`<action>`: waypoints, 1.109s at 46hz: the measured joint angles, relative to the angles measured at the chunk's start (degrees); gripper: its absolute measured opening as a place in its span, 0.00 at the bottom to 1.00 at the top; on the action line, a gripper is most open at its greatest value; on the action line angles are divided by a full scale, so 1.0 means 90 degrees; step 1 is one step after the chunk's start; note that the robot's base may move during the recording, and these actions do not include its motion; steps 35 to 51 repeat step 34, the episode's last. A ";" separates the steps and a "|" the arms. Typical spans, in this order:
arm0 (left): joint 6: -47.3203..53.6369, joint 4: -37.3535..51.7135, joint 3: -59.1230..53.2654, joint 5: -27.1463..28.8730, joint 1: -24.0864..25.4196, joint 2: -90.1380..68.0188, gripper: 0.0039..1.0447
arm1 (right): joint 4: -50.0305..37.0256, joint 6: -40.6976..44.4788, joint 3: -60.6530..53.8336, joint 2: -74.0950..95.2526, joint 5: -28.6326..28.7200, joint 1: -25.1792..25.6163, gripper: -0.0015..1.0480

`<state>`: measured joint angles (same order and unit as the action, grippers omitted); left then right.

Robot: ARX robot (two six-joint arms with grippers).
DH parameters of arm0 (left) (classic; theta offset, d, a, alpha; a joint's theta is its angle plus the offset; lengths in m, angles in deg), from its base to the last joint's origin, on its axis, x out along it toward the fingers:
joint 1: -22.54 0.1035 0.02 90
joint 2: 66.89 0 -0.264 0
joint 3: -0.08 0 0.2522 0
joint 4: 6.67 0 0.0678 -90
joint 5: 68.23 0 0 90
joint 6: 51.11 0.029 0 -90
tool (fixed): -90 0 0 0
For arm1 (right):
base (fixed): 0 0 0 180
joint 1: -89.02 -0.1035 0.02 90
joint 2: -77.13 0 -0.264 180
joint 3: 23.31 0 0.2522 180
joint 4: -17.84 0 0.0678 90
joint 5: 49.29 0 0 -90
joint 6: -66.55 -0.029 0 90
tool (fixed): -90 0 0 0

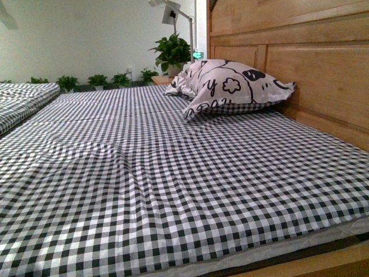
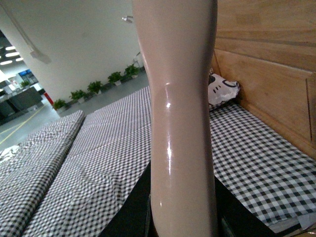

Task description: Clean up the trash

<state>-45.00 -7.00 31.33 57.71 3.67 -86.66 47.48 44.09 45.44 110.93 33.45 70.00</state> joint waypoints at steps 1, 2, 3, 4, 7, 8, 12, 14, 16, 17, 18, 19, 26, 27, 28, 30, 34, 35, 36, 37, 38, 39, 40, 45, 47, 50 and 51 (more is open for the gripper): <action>0.0000 0.0000 0.0000 -0.0002 -0.0002 0.0000 0.26 | 0.0000 0.0000 0.0000 0.0000 0.0000 0.0000 0.18; 0.0000 0.0000 0.0000 -0.0002 -0.0005 0.0000 0.26 | 0.0000 0.0000 0.0000 0.0000 0.0000 0.0000 0.18; 0.0000 0.0000 0.0000 0.0000 -0.0005 0.0000 0.26 | 0.0000 0.0002 0.0000 0.0000 0.0000 0.0000 0.18; 0.0000 0.0000 0.0000 0.0005 -0.0005 0.0000 0.26 | 0.0000 0.0002 0.0000 0.0000 0.0000 0.0000 0.18; -0.0002 0.0000 0.0000 0.0010 -0.0005 0.0000 0.26 | 0.0000 0.0000 0.0000 0.0000 0.0007 0.0000 0.18; -0.0002 0.0000 0.0000 0.0007 -0.0005 0.0000 0.26 | 0.0000 0.0002 0.0000 0.0000 0.0005 0.0000 0.18; -0.0002 0.0000 0.0000 0.0002 -0.0005 0.0000 0.26 | 0.0000 0.0000 0.0000 0.0000 0.0002 0.0000 0.18; -0.0002 0.0000 0.0000 0.0005 -0.0005 0.0000 0.26 | 0.0000 0.0000 0.0000 0.0000 0.0000 0.0000 0.18; -0.0002 0.0000 0.0000 0.0007 -0.0005 0.0000 0.26 | 0.0000 0.0000 0.0000 0.0000 0.0000 0.0000 0.18; -0.0002 0.0000 0.0000 0.0007 -0.0005 0.0000 0.26 | 0.0000 0.0000 0.0000 0.0002 0.0000 0.0000 0.18; -0.0002 0.0000 0.0000 0.0005 -0.0005 0.0000 0.26 | 0.0000 0.0002 0.0000 0.0000 0.0000 0.0000 0.18; -0.0002 0.0000 0.0000 0.0007 -0.0005 0.0000 0.26 | 0.0000 0.0000 0.0000 0.0000 0.0002 0.0000 0.18; -0.0002 0.0000 0.0000 0.0005 -0.0005 0.0000 0.26 | 0.0000 0.0002 0.0000 0.0000 0.0005 0.0000 0.18; -0.0002 0.0000 0.0000 0.0005 -0.0005 0.0000 0.26 | 0.0000 0.0002 0.0000 0.0000 0.0002 0.0000 0.18; -0.0002 0.0000 0.0000 0.0005 -0.0005 0.0000 0.26 | 0.0000 0.0002 0.0000 0.0000 0.0002 0.0000 0.18; -0.0002 0.0000 0.0000 0.0005 -0.0005 0.0000 0.26 | 0.0000 0.0002 0.0000 0.0002 0.0000 0.0000 0.18; -0.0002 0.0000 0.0000 0.0005 -0.0005 0.0000 0.26 | 0.0000 0.0002 0.0000 0.0002 0.0002 0.0000 0.18; -0.0002 0.0000 0.0000 0.0005 -0.0005 0.0000 0.26 | 0.0000 0.0002 0.0000 0.0002 0.0002 0.0000 0.18; -0.0002 0.0000 0.0000 0.0005 -0.0005 0.0000 0.26 | 0.0000 0.0002 0.0000 0.0002 0.0002 0.0000 0.18; -0.0002 0.0000 0.0000 0.0005 -0.0005 0.0000 0.26 | 0.0000 0.0002 0.0000 0.0002 0.0002 0.0000 0.18; -0.0002 0.0000 0.0000 0.0005 -0.0005 0.0000 0.26 | 0.0000 0.0002 0.0000 0.0002 0.0002 0.0000 0.18; -0.0002 0.0000 0.0000 0.0005 -0.0005 0.0000 0.26 | 0.0000 0.0002 0.0000 0.0002 0.0002 0.0000 0.18; -0.0002 0.0000 0.0000 0.0005 -0.0005 0.0000 0.26 | 0.0000 0.0002 0.0000 0.0002 0.0002 0.0000 0.18; -0.0002 0.0000 0.0000 0.0005 -0.0005 0.0000 0.26 | 0.0000 0.0002 0.0000 0.0002 0.0002 0.0000 0.18; -0.0002 0.0000 0.0000 0.0005 -0.0005 0.0000 0.26 | 0.0000 0.0002 0.0000 0.0002 0.0002 0.0000 0.18; -0.0002 0.0000 0.0000 0.0005 -0.0005 0.0000 0.26 | 0.0000 0.0002 0.0000 0.0002 0.0002 0.0000 0.18; -0.0002 0.0000 0.0000 0.0005 -0.0005 0.0000 0.26 | 0.0000 0.0002 0.0000 0.0002 0.0002 0.0000 0.18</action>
